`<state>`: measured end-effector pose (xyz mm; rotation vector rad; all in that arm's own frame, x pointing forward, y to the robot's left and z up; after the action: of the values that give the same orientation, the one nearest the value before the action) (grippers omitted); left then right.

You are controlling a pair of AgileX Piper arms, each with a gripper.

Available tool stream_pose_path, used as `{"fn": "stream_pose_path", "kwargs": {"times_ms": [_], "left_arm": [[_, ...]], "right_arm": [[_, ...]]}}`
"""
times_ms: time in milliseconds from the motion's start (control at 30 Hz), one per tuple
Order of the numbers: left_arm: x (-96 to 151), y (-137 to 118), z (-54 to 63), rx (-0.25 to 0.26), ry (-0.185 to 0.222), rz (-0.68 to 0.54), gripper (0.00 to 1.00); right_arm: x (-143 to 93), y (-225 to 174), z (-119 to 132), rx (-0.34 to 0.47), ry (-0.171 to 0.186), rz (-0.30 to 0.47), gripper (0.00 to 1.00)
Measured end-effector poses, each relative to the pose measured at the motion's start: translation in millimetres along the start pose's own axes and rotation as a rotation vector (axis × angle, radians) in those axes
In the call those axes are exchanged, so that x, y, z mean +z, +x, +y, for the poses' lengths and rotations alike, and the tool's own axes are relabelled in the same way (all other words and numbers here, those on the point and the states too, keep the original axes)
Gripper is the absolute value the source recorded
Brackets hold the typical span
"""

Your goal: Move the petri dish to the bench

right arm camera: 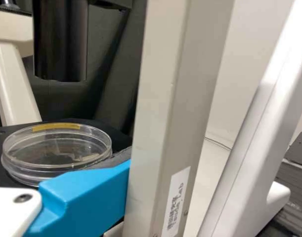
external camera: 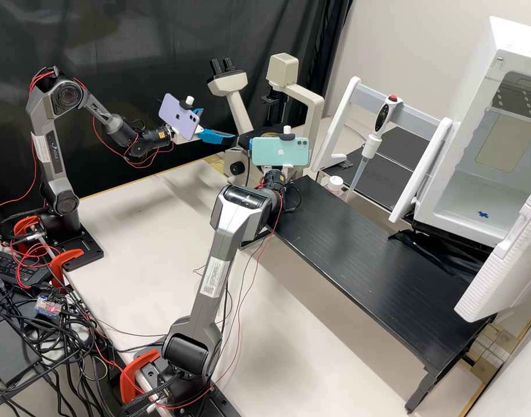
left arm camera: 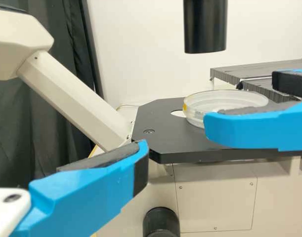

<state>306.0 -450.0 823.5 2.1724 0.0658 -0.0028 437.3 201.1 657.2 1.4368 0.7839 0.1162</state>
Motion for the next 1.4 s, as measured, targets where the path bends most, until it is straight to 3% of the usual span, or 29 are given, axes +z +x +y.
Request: {"fn": "stream_pose_path", "kwargs": {"times_ms": [333,600,733,900,1067,1267,1400], "left_arm": [[0.0,0.0,0.0,0.0,0.0,0.0,1.0],[0.0,0.0,0.0,0.0,0.0,0.0,1.0],[0.0,0.0,0.0,0.0,0.0,0.0,1.0],[0.0,0.0,0.0,0.0,0.0,0.0,1.0],[0.0,0.0,0.0,0.0,0.0,0.0,1.0],[0.0,0.0,0.0,0.0,0.0,0.0,1.0],[0.0,0.0,0.0,0.0,0.0,0.0,1.0]], "right_arm": [[-5.7,1.6,-2.1,-0.008,0.037,0.015,1.0],[-23.3,3.8,-7.1,-0.03,0.031,0.034,1.0],[-36.1,5.4,-9.3,-0.011,-0.036,0.05,1.0],[-41.6,6.7,-13.4,-0.005,-0.088,0.053,1.0],[-36.3,7.6,-16.1,0.006,-0.063,0.03,1.0],[-22.5,7.3,-17.0,0.004,-0.006,0.002,1.0],[-19.1,6.5,-14.1,0.01,0.003,-0.005,1.0]]}}
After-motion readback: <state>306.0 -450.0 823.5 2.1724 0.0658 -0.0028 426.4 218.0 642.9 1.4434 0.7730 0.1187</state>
